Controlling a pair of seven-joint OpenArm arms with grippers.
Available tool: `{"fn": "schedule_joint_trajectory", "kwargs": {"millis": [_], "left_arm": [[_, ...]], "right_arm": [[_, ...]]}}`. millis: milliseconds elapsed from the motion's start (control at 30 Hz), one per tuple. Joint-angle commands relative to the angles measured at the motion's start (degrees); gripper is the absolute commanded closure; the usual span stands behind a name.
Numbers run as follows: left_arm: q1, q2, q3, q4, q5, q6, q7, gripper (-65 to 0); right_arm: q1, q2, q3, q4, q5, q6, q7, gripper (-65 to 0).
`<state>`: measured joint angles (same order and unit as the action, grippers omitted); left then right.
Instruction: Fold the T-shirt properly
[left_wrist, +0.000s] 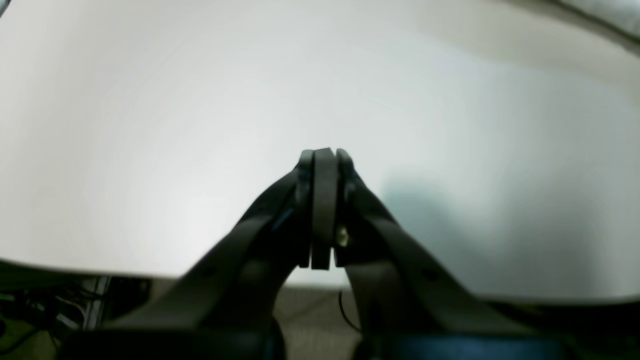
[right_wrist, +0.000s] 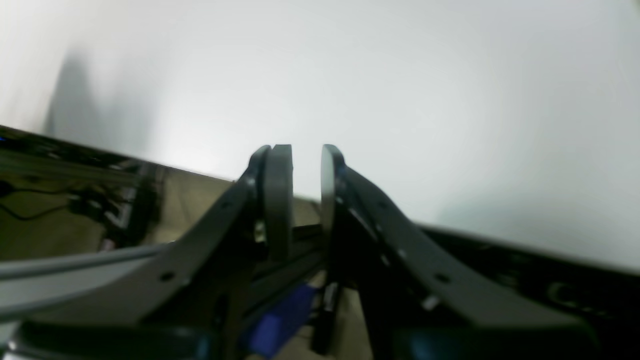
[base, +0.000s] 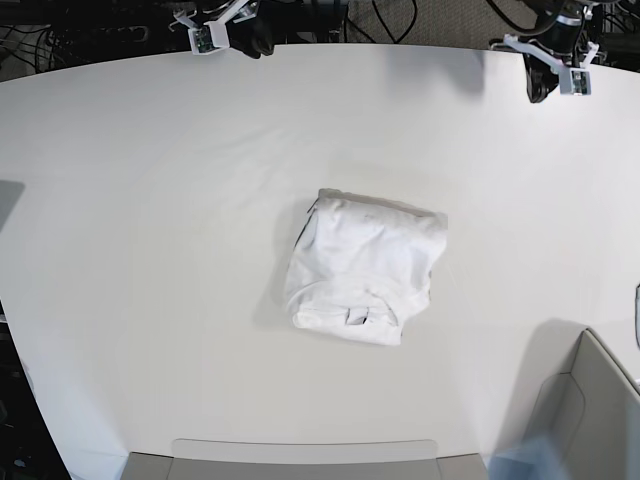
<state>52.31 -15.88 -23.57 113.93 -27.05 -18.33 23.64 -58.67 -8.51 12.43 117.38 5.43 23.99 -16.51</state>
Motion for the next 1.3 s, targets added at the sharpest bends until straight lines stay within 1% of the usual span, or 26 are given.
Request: {"fn": "schedule_joint_trajectory", "kwargs": {"millis": [0, 67, 133, 233, 400, 467, 567, 667, 767, 833, 933, 1000, 1067, 1133, 1167, 1267], "left_arm": [[1.6, -0.4, -0.1, 0.8, -0.1, 0.1, -2.0, 0.0], [3.5, -0.1, -0.1, 0.6, -0.1, 0.1, -2.5, 0.0], [4.9, 1.2, 0.0, 0.6, 0.1, 0.1, -2.7, 0.0], [6.5, 2.0, 0.1, -0.1, 0.2, 0.0, -2.7, 0.0], [7.0, 2.4, 1.0, -3.5, 0.2, -5.9, -2.7, 0.0], [7.0, 2.4, 1.1, -5.1, 0.2, -6.8, -2.7, 0.0], [7.1, 2.4, 1.0, -7.7, 0.2, -6.8, -2.8, 0.0], [7.1, 2.4, 1.1, -11.0, 0.2, -6.8, -3.2, 0.0], [7.1, 2.4, 1.3, -15.2, 0.3, -6.8, -6.9, 0.0], [7.1, 2.4, 2.5, -19.0, 2.4, -6.8, -10.3, 0.0], [6.5, 2.5, 4.5, -25.7, 7.2, -6.8, -15.2, 0.0], [5.8, 3.8, 6.6, -30.9, 9.6, -6.8, -18.3, 0.0], [3.2, 4.8, 7.9, -36.2, 12.8, -6.8, -21.0, 0.0], [0.8, 5.0, 8.0, -41.4, 15.2, -6.8, -22.4, 0.0], [-1.0, 5.8, 8.0, -44.8, 16.1, -6.8, -23.2, 0.0], [-6.6, 5.8, 7.6, -54.8, 17.6, -6.9, -23.6, 0.0]], "right_arm": [[-1.8, -0.1, -0.1, 0.9, 0.9, 0.4, 2.0, -10.0], [-3.5, -0.2, -0.1, 0.8, 1.0, 0.4, 2.8, -10.0], [-4.7, -0.2, -0.1, 0.4, 1.0, 0.4, 2.7, -10.0], [-5.4, -0.2, -0.1, -1.6, 1.0, 0.4, 2.8, -10.0], [-5.7, -0.3, -0.2, -5.3, 1.0, 0.4, 2.8, -10.0], [-6.0, -0.3, -0.3, -6.6, 1.0, 0.4, 2.8, -10.0], [-6.1, -0.3, -0.4, -8.2, 1.0, 0.4, 3.3, -10.0], [-6.4, -0.3, -0.3, -11.8, 0.8, 0.4, 7.4, -10.0], [-6.5, -0.3, -0.2, -16.2, 0.7, 0.4, 12.0, -10.0], [-6.1, -0.3, -0.1, -20.1, 0.7, 0.4, 13.9, -10.0], [-4.2, -0.2, -0.1, -24.9, 0.7, 0.4, 14.4, -10.0], [-2.6, 0.1, 0.0, -28.5, 0.6, 0.4, 14.4, -10.0], [-0.7, 0.3, 0.5, -31.9, 0.6, 0.4, 14.4, -10.0], [1.4, 0.3, 1.9, -34.9, 0.4, 0.4, 14.4, -10.0], [2.8, 0.3, 2.8, -36.8, -0.2, 0.4, 14.4, -10.0], [7.3, 0.0, 5.5, -43.4, -4.3, 0.4, 14.5, -10.0]]}}
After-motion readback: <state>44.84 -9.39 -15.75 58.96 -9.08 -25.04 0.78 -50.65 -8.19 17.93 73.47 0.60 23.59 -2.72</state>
